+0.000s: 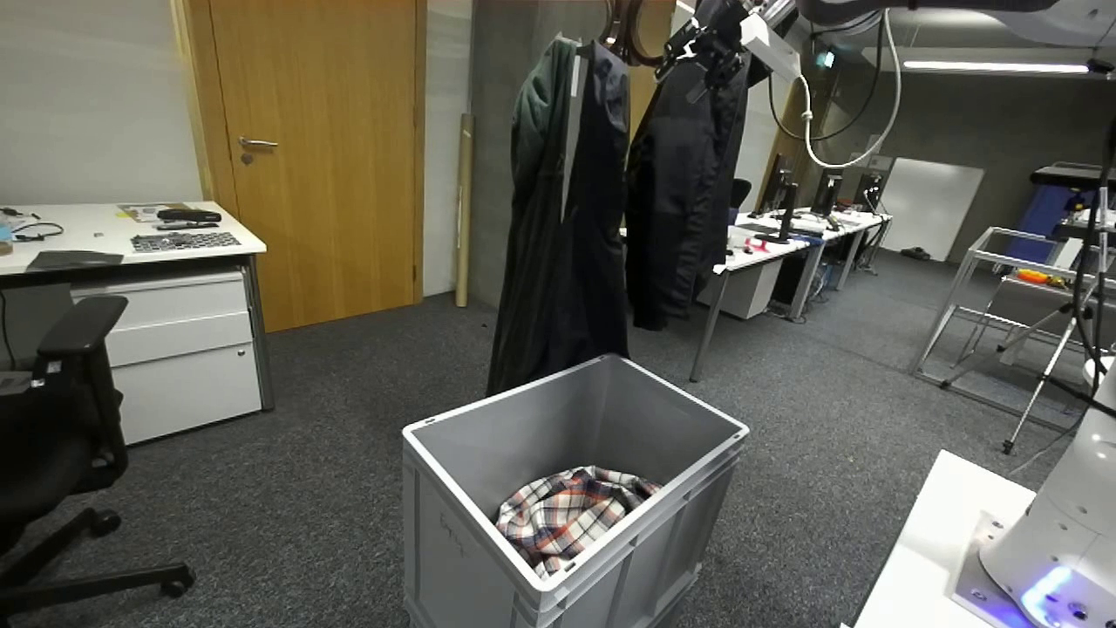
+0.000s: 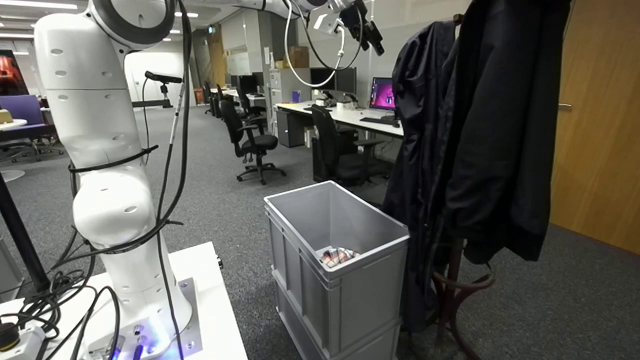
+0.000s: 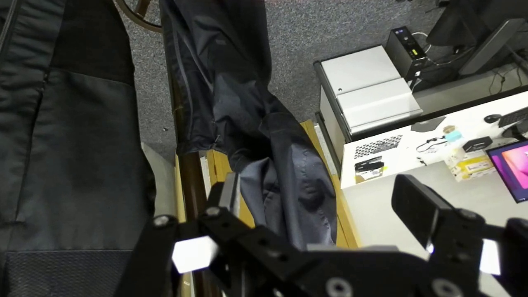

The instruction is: Put one black jersey in the grey container

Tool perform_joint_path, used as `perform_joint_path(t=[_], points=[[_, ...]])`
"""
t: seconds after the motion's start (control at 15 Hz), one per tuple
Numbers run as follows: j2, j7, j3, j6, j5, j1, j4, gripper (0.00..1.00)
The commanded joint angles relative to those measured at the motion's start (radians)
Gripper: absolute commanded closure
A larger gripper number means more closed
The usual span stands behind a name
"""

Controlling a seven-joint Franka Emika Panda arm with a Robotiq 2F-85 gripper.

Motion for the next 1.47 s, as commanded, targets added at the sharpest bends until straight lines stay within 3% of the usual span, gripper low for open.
perform_joint_path(t=[0.0, 0.73, 1.4], points=[[0.056, 0.052, -0.007, 0.027, -0.072, 0.023, 0.088, 0.0], [0.161, 0.138, -0.008, 0.042, -0.187, 0.04, 0.237, 0.0], [0.332, 0.149, -0.018, 0.025, -0.272, 0.075, 0.454, 0.0]])
